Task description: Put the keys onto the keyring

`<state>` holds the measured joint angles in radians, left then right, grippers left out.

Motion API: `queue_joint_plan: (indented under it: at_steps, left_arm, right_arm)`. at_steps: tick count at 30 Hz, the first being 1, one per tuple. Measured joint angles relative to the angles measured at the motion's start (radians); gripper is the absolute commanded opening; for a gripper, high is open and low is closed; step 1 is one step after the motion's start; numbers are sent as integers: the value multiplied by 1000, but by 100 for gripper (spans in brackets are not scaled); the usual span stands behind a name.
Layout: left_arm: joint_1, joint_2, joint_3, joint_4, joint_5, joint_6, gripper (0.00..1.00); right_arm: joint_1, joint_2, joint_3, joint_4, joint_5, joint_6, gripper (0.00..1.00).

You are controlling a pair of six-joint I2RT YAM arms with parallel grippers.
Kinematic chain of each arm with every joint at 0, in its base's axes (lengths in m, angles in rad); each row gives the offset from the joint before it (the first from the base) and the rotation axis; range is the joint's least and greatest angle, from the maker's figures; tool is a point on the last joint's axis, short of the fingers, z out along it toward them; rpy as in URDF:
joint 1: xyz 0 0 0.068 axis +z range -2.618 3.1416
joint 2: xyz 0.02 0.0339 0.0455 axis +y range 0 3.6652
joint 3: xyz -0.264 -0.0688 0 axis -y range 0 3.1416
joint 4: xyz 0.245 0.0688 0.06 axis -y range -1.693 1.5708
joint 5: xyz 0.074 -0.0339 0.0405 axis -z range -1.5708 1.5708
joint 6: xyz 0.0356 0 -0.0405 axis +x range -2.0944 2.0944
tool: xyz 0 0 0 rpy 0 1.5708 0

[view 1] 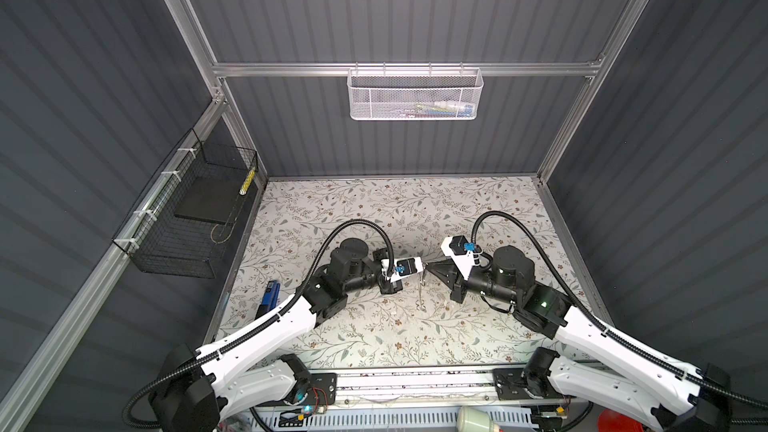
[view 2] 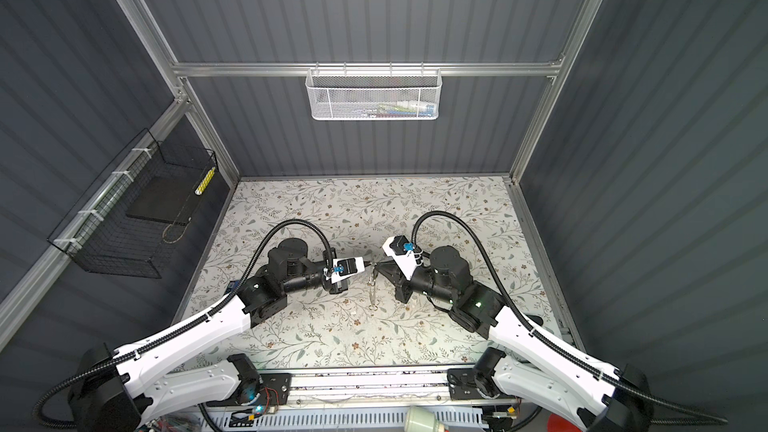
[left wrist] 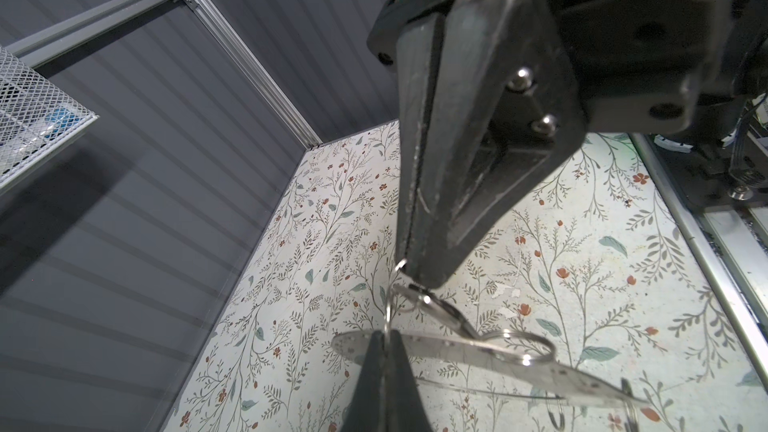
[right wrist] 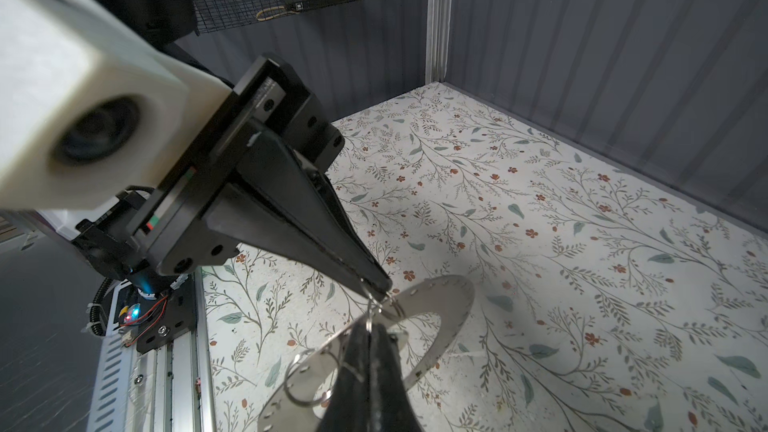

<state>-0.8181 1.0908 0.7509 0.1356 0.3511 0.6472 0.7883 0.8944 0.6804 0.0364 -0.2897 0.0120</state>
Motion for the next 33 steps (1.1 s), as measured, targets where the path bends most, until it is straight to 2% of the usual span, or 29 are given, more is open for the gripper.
queue_joint_plan:
  at_steps: [15,28,30,33]
  left_arm:
    - [-9,-21,0,15,7,8,0]
    - [-9,-33,0,19,23,-4,0]
    - [-9,-33,0,20,31,-8,0]
    - [-9,-32,0,22,53,-15,0]
  right_arm:
    - [-2,-1,-33,48,33,71,0]
    - [-55,-13,-69,114,-74,122,0]
    - [-64,-13,-71,117,-100,121,2]
    - [-70,-13,-71,115,-129,114,17]
